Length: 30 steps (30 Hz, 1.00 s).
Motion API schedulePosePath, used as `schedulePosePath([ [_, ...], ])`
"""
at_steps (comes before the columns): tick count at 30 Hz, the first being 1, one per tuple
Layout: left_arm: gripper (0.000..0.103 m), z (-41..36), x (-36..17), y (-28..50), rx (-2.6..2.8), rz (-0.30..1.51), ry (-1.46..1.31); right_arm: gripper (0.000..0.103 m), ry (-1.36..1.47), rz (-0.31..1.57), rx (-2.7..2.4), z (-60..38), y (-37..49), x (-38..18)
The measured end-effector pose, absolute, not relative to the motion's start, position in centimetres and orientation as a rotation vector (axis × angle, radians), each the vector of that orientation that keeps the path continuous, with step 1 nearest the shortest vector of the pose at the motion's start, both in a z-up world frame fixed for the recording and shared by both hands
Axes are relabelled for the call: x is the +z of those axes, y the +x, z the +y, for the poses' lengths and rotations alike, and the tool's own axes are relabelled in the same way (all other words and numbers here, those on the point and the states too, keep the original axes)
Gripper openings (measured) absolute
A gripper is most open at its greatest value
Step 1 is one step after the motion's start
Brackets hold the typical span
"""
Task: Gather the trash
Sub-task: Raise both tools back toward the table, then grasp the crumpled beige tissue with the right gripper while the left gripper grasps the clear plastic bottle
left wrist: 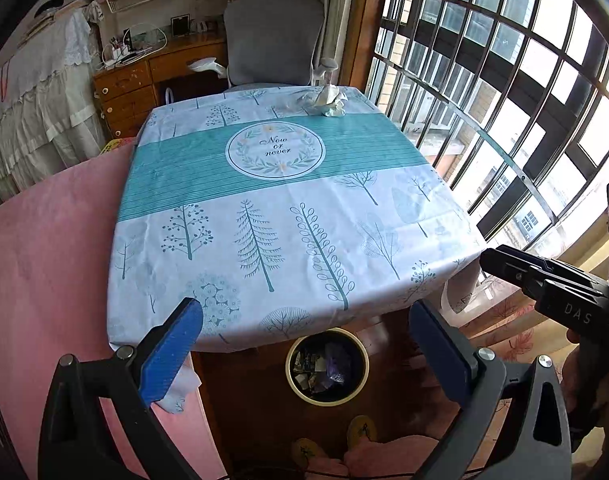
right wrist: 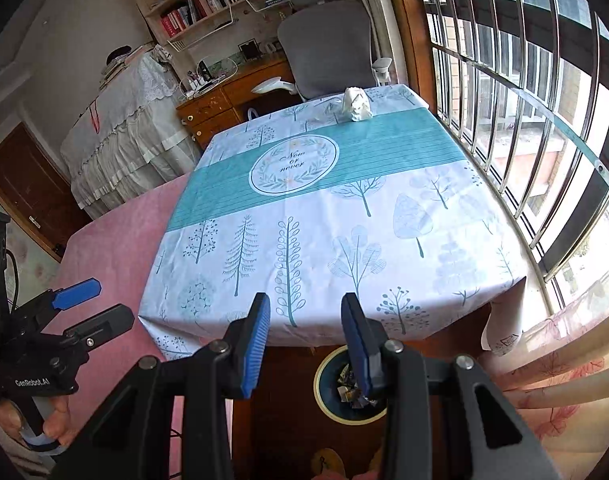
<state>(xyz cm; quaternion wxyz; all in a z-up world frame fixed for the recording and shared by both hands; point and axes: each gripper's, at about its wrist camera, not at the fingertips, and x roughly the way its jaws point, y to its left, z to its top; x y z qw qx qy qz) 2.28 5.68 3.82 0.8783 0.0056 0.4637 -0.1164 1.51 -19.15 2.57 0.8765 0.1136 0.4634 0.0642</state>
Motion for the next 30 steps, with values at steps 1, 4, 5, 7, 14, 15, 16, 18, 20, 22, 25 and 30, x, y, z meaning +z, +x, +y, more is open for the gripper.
schedulePosePath([
  [1, 0.102, 5.9, 4.4, 2.5, -0.253, 0.962, 0.014, 0.037, 0.23, 0.955, 0.13, -19.2, 2.0, 3.0],
  [4, 0.102, 6.1, 5.5, 3.8, -0.247, 0.943, 0.053, 0.037, 0.191, 0.926, 0.117, -19.2, 3.9, 4.4],
  [5, 0.102, 6.1, 5.8, 4.4, -0.239, 0.936, 0.063, 0.037, 0.18, 0.921, 0.112, -19.3, 4.8, 4.8],
  [7, 0.102, 6.3, 6.1, 6.0, -0.237, 0.932, 0.059, 0.037, 0.167, 0.916, 0.112, -19.8, 6.8, 5.5],
  [14, 0.102, 5.3, 7.0, 13.7, -0.212, 0.917, 0.062, 0.057, 0.082, 0.93, 0.129, -22.3, 16.7, 5.9],
  [15, 0.102, 4.9, 7.0, 15.1, -0.206, 0.916, 0.066, 0.06, 0.063, 0.935, 0.133, -22.8, 18.4, 5.7],
  [16, 0.102, 4.4, 7.0, 16.6, -0.199, 0.915, 0.073, 0.062, 0.041, 0.94, 0.139, -23.3, 20.3, 5.3],
  [18, 0.102, 3.3, 6.6, 19.9, -0.179, 0.925, 0.087, 0.072, -0.017, 0.949, 0.156, -24.1, 24.1, 4.4],
  [20, 0.102, 1.9, 5.8, 23.8, -0.166, 0.954, 0.098, 0.074, -0.095, 0.964, 0.165, -24.6, 28.0, 3.1],
  [22, 0.102, 0.3, 4.9, 27.9, -0.158, 0.985, 0.12, 0.074, -0.17, 0.981, 0.187, -25.0, 31.6, 1.7],
  [25, 0.102, -2.1, 3.4, 33.9, -0.154, 1.023, 0.158, 0.074, -0.276, 0.998, 0.25, -25.2, 36.1, -0.6],
  [30, 0.102, -5.3, -0.1, 42.6, -0.14, 1.087, 0.202, 0.075, -0.506, 0.99, 0.353, -24.3, 42.2, -5.6],
])
